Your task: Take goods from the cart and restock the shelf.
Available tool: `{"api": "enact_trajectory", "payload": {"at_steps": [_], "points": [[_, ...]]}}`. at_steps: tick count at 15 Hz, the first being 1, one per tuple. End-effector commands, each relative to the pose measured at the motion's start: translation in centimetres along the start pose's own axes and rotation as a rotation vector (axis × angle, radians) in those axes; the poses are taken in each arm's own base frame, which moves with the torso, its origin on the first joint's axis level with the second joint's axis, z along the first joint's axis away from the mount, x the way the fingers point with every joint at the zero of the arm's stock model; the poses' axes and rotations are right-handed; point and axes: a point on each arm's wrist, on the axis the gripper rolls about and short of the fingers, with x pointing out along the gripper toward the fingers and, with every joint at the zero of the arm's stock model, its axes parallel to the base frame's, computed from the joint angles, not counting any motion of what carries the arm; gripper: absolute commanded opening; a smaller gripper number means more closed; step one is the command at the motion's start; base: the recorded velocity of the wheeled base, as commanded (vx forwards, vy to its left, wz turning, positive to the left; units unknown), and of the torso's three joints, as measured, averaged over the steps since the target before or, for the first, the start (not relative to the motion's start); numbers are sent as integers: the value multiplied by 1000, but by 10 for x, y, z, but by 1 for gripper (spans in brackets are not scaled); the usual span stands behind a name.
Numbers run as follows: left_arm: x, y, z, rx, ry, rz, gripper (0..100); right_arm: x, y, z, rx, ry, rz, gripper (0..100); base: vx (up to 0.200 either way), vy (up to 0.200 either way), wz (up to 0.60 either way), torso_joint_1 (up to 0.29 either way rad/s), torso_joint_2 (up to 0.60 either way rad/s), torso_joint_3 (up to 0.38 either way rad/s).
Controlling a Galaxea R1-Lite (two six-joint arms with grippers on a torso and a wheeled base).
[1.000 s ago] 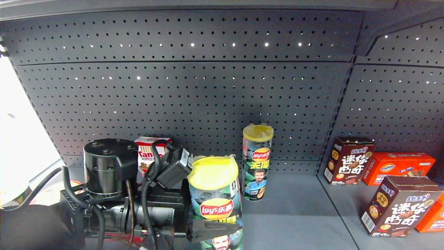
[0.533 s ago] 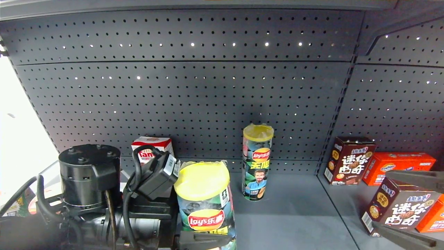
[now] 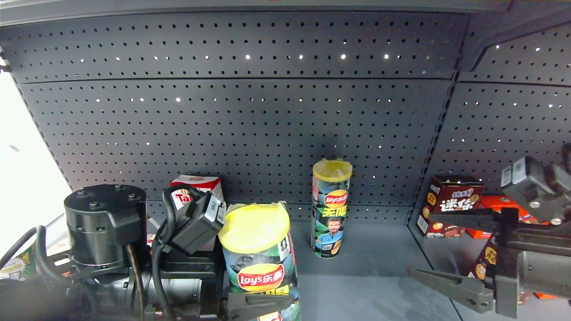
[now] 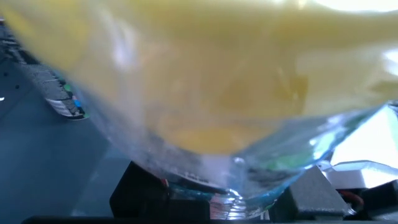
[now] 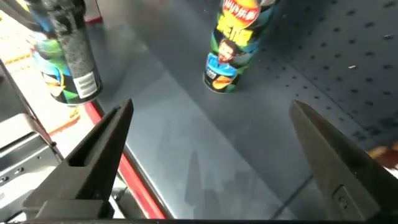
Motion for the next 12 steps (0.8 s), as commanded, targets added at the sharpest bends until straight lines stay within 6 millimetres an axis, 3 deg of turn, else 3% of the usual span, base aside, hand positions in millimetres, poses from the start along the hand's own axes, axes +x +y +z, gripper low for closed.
{"api": "enact_trajectory", "payload": {"at_steps": [1,4,8,12], "points": [[-1,1,0,0,-2,7,0,33,-2,-6,7,70,27,100,0,0,0,0,0,0],[-4,5,1,-4,-8,28,0,68,-9,-7,8,-1,100,100,0,0,0,0,0,0],[-7,7,3,-13,-17,41,0,85,-14,-16,28,23,151,100,0,0,0,0,0,0],[-6,8,5,-13,-23,42,0,106,-37,-10,43,-10,119,100,0,0,0,0,0,0]]}}
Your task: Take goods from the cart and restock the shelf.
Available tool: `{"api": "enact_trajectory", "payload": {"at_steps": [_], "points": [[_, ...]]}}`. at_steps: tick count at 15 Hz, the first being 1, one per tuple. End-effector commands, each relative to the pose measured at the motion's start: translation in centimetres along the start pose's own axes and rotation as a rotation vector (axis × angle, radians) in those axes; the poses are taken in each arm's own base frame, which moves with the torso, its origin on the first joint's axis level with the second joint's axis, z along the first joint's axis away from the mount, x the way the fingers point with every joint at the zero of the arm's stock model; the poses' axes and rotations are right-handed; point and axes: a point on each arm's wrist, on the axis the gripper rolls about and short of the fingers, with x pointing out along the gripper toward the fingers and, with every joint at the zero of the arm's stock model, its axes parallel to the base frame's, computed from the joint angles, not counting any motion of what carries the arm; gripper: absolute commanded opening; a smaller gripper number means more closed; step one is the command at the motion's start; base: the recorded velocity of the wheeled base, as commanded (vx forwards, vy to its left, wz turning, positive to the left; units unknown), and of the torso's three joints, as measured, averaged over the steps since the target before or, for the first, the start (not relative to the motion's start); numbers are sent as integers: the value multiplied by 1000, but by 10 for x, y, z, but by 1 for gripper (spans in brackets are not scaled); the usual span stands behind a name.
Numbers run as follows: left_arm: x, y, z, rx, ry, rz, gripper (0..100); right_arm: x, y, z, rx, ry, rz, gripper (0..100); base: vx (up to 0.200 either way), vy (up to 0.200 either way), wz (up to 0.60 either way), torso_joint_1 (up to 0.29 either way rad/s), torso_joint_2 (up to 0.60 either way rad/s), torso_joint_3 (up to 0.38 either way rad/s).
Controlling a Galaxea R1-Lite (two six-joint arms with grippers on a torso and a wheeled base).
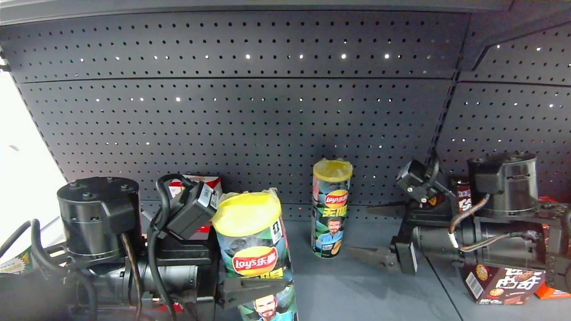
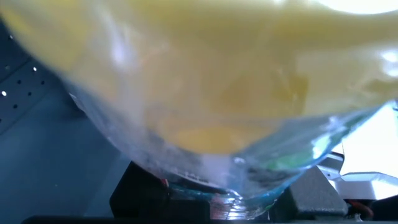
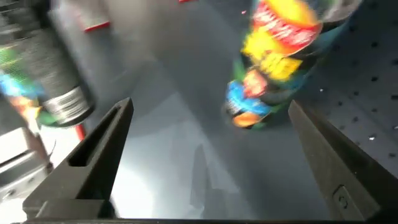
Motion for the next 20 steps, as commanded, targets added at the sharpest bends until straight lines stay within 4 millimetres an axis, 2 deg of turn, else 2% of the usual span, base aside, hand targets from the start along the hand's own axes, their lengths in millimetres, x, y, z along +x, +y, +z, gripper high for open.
{"api": "enact_trajectory", "payload": {"at_steps": [1,5,7,10,20], "points": [[0,0,1,2,-3,3,0,16,-16,-6,14,13,-20,100,0,0,0,0,0,0],[-2,3,1,-7,-5,22,0,43,-29,-13,-22,-98,-43,100,0,0,0,0,0,0],[-2,3,0,-9,-3,22,0,43,-26,-15,7,-106,32,100,0,0,0,0,0,0],[-3,2,-2,-15,3,22,0,44,-24,-21,10,-97,41,100,0,0,0,0,0,0],[-2,3,0,-13,0,24,0,66,-44,-45,39,-59,9,100,0,0,0,0,0,0]]}}
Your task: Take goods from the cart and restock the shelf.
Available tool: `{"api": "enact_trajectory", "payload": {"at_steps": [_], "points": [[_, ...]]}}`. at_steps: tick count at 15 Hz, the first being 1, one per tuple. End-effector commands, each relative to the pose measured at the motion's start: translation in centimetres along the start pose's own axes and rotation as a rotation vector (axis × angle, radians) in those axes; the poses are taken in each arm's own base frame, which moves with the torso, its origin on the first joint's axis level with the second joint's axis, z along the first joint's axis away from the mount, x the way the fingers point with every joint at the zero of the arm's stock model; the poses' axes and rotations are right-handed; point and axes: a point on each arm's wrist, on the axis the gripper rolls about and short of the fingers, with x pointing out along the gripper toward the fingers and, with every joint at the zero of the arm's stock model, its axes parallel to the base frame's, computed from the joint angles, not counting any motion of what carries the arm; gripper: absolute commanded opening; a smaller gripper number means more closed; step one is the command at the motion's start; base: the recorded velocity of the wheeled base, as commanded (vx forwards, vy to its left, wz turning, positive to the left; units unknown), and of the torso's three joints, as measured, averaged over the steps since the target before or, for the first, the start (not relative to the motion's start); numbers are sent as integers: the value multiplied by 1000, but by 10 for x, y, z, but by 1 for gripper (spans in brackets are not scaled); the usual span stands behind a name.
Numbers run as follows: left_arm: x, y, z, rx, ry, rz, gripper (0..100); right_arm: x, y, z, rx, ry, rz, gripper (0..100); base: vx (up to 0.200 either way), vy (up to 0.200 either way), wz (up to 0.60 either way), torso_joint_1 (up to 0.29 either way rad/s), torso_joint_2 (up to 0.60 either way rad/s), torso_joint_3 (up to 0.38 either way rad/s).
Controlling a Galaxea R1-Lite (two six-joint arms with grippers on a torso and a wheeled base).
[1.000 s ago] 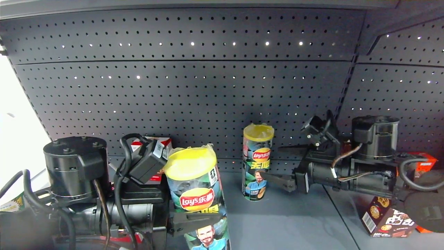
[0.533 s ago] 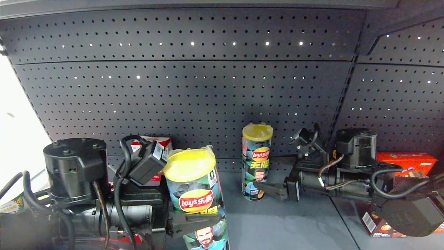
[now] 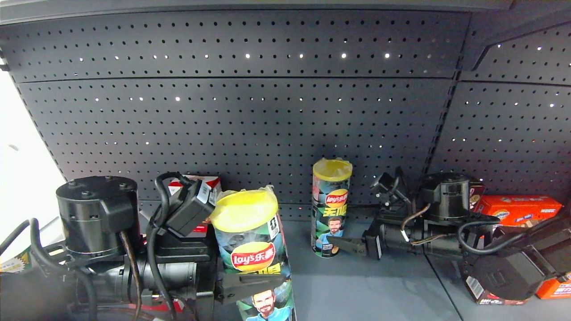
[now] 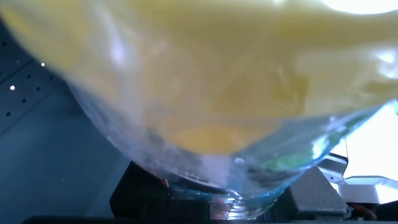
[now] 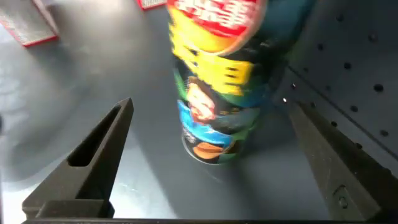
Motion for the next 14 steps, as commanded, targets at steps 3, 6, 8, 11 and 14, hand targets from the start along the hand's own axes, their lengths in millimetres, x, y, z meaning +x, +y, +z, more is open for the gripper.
{"api": "enact_trajectory", "payload": {"at_steps": [3,6,8,11,14], "points": [[0,0,-1,-1,2,0,0,17,-8,-7,9,17,1,100,0,0,0,0,0,0],[0,1,0,-5,0,4,0,27,-16,-13,16,27,-6,100,0,0,0,0,0,0],[0,0,-1,-6,2,3,0,31,-21,-16,18,24,-15,100,0,0,0,0,0,0],[0,0,-1,-6,2,4,0,38,-26,-17,18,23,-18,100,0,0,0,0,0,0],[0,1,-1,-8,4,4,0,50,-22,-16,9,14,4,100,0,0,0,0,0,0]]}}
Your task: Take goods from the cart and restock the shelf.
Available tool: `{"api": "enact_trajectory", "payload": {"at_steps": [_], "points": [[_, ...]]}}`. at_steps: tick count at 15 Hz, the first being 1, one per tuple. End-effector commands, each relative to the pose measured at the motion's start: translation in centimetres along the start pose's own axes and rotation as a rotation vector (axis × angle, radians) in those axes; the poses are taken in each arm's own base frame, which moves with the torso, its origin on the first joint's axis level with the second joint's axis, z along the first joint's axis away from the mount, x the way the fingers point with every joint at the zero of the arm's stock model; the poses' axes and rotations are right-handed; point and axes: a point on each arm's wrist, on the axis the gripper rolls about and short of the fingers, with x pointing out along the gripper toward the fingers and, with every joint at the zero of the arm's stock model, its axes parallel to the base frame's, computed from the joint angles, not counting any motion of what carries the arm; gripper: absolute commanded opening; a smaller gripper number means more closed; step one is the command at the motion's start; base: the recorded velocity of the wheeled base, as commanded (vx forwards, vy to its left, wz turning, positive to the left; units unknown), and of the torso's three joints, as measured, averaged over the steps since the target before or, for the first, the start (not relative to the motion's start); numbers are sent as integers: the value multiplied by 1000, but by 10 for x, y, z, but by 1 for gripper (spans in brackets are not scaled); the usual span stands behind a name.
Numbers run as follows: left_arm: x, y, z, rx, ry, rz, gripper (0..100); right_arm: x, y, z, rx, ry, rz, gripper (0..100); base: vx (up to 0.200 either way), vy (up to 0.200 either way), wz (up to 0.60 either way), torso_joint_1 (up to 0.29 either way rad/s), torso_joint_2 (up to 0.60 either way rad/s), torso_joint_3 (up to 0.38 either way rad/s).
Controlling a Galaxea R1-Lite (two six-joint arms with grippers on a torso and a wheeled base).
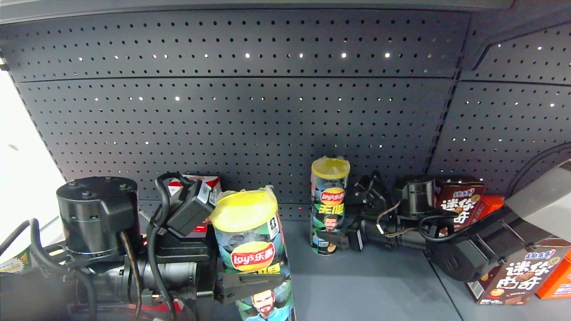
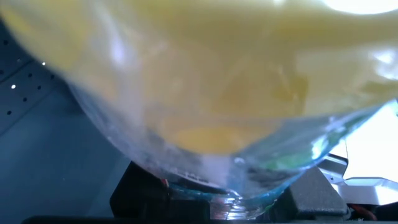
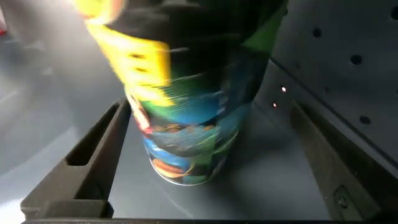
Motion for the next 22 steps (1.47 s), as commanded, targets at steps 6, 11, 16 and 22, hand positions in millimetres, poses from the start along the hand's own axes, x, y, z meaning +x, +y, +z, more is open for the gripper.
{"api": "enact_trajectory", "payload": {"at_steps": [6,11,16,22], "points": [[-1,1,-2,-7,6,4,0,3,2,0,-4,-15,10,0,0,0,0,0,0,0],[-1,1,-2,-7,5,6,0,-46,40,13,-18,-17,46,0,0,0,0,0,0,0],[-1,1,-3,-7,6,4,0,-85,82,12,35,-16,64,0,0,0,0,0,0,0],[-1,1,-3,-8,6,12,0,-93,109,20,39,-42,115,0,0,0,0,0,0,0]]}}
